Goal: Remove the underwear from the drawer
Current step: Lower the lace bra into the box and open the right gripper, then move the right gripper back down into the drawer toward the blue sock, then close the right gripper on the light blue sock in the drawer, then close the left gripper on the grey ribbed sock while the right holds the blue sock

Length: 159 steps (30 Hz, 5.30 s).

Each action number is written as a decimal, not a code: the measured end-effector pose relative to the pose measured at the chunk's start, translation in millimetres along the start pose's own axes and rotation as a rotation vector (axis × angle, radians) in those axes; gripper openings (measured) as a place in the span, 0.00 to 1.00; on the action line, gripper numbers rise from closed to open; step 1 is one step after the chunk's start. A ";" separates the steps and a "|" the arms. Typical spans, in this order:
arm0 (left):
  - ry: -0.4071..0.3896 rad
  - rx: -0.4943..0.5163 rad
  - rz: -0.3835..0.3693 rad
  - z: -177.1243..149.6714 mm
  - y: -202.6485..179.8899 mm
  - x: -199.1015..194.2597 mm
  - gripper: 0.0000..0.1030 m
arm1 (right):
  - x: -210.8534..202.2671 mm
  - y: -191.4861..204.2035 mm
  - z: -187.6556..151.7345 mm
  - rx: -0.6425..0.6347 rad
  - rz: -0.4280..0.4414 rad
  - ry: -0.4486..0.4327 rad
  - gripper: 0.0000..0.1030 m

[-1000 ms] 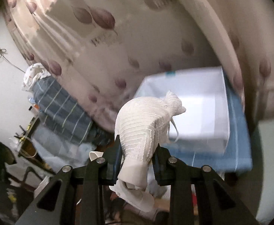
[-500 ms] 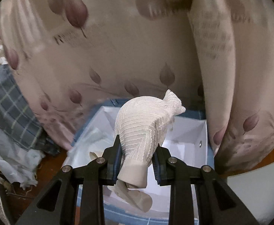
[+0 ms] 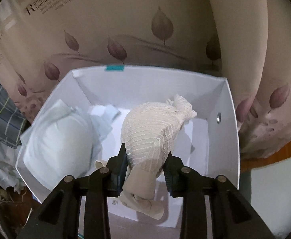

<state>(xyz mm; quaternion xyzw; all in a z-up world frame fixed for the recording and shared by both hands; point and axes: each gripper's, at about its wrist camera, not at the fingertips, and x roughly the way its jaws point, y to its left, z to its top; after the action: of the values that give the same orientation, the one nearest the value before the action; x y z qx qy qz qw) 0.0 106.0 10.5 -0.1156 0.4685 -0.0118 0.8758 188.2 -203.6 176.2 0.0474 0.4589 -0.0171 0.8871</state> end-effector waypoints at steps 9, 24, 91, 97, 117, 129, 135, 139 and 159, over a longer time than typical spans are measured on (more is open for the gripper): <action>0.001 0.005 0.009 -1.6 -1.0 0.5 0.59 | -11.4 -9.2 -10.5 -0.004 -0.058 0.004 0.56; 0.007 0.012 0.025 -2.8 -1.0 1.1 0.59 | -90.8 -1.7 -46.1 -0.082 0.036 0.012 0.64; 0.220 0.136 -0.049 -2.5 -20.5 35.4 0.59 | 163.3 -24.4 -247.1 -0.600 0.021 0.824 0.58; 0.245 0.125 -0.052 -3.4 -19.5 39.2 0.59 | 174.0 -13.9 -253.0 -0.630 -0.023 0.834 0.57; 0.448 0.080 -0.103 -4.7 -21.4 69.4 0.59 | 85.7 -54.5 -254.3 -0.314 -0.072 0.519 0.29; 0.604 0.191 -0.034 -8.3 -57.5 110.1 0.60 | 25.3 -87.5 -245.3 0.127 0.113 0.335 0.28; 0.681 0.224 0.041 -19.1 -63.1 139.2 0.60 | 42.0 -67.8 -256.0 0.172 0.189 0.357 0.28; 0.720 0.202 0.055 -24.6 -60.8 152.9 0.60 | 55.3 -56.5 -259.7 0.135 0.190 0.387 0.28; 0.641 0.204 -0.013 -26.5 -48.1 126.2 0.18 | 115.7 -26.5 -272.3 -0.011 0.128 0.625 0.52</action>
<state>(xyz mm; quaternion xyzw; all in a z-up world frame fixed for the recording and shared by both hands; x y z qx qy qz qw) 53.1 37.9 -96.6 -0.0209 0.7155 -0.1000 0.6911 31.9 -201.3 -76.4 0.0745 0.7054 0.0566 0.7026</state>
